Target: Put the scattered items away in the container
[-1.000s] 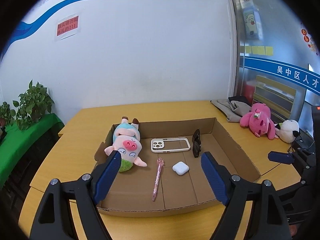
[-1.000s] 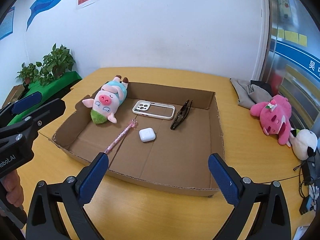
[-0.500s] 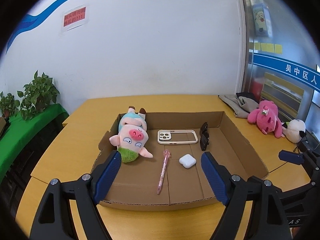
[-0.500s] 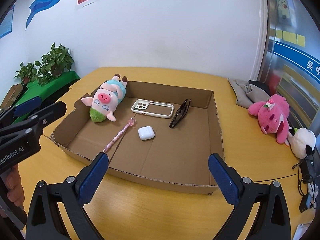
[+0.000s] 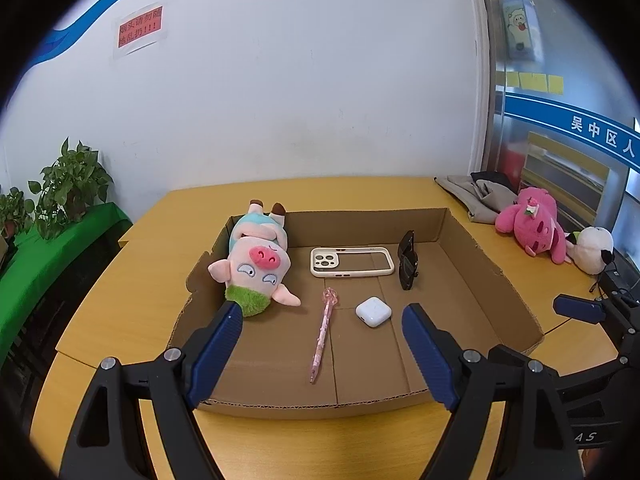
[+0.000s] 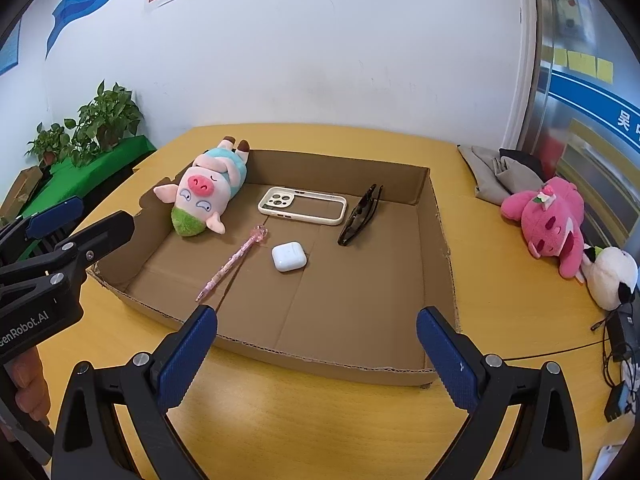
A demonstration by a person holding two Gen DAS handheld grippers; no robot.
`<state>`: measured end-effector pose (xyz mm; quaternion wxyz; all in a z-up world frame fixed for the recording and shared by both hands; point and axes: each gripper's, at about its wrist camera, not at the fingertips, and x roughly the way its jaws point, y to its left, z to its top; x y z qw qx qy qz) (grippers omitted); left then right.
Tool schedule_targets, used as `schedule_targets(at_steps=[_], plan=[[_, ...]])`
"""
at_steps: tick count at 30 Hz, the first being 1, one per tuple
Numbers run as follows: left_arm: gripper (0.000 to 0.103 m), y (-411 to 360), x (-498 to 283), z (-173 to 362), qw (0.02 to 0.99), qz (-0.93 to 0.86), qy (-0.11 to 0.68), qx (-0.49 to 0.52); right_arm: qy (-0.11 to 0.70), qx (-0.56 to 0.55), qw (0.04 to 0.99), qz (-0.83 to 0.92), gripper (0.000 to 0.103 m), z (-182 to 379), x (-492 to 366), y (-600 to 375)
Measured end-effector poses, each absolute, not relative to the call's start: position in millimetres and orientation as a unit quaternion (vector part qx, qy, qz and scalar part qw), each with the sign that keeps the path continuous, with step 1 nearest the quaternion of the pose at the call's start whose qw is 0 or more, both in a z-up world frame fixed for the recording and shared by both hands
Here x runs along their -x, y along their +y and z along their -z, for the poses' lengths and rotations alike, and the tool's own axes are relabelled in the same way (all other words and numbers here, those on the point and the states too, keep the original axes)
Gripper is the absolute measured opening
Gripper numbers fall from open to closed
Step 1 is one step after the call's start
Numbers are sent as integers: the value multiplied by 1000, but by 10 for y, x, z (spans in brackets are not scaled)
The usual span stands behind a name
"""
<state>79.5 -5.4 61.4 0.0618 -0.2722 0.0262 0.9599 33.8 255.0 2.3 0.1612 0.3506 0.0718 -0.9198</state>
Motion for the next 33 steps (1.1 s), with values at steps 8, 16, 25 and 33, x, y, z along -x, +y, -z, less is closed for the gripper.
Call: schedule_targets(at_steps=[8, 16, 25, 33], plan=[[82, -41, -787, -586, 63, -958, 25, 278, 73, -353, 161, 919, 102, 10, -327, 2553], [82, -41, -830, -557, 61, -957, 27, 282, 71, -358, 163, 916, 102, 60, -349, 2575], [82, -55, -810, -530, 52, -956, 32, 288, 72, -361, 167, 915, 102, 70, -335, 2564], [82, -38, -778, -487, 39, -954, 33, 295, 70, -364, 168, 914, 102, 93, -330, 2570]])
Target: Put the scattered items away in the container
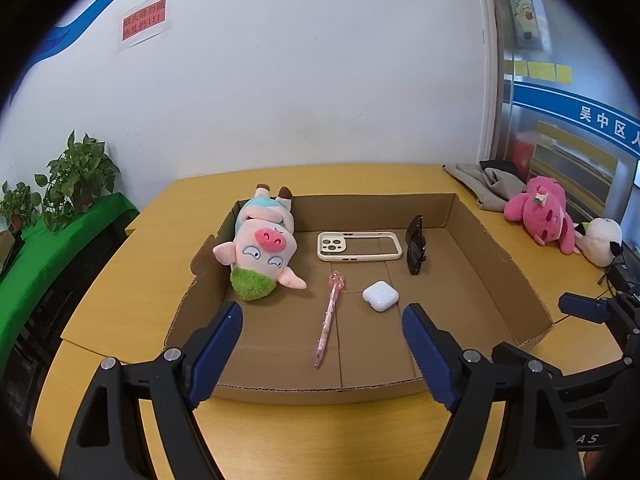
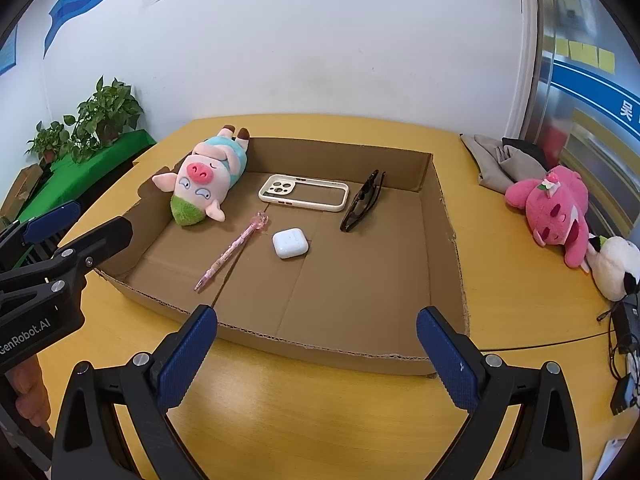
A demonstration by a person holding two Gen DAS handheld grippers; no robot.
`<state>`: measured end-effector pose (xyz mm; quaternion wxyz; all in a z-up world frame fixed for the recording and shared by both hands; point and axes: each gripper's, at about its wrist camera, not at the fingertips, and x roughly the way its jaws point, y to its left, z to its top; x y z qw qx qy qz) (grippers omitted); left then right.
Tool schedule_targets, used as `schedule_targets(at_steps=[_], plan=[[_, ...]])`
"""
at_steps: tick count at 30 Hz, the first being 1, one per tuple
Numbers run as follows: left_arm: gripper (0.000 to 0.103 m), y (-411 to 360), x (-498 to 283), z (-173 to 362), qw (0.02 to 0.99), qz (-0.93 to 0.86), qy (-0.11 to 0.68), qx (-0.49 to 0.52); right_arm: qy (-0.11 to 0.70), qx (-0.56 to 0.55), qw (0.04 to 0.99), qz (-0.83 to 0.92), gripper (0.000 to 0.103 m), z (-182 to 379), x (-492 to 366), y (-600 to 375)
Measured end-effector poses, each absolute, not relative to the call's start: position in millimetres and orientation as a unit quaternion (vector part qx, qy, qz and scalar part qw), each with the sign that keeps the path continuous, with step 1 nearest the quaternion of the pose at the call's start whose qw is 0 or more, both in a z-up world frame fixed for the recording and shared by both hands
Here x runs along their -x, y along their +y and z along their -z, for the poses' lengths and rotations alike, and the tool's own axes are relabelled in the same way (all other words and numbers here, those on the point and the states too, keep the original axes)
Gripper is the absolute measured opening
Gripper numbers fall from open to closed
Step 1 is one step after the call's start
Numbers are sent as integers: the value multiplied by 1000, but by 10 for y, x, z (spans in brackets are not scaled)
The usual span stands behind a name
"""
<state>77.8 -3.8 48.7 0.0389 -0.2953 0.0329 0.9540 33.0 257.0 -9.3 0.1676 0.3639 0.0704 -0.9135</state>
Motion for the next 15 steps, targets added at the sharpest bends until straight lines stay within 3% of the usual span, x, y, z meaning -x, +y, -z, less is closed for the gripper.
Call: schedule_targets(at_steps=[15], plan=[[82, -13, -724, -370, 16, -944, 41, 326, 71, -379, 167, 908, 102, 166, -272, 2579]])
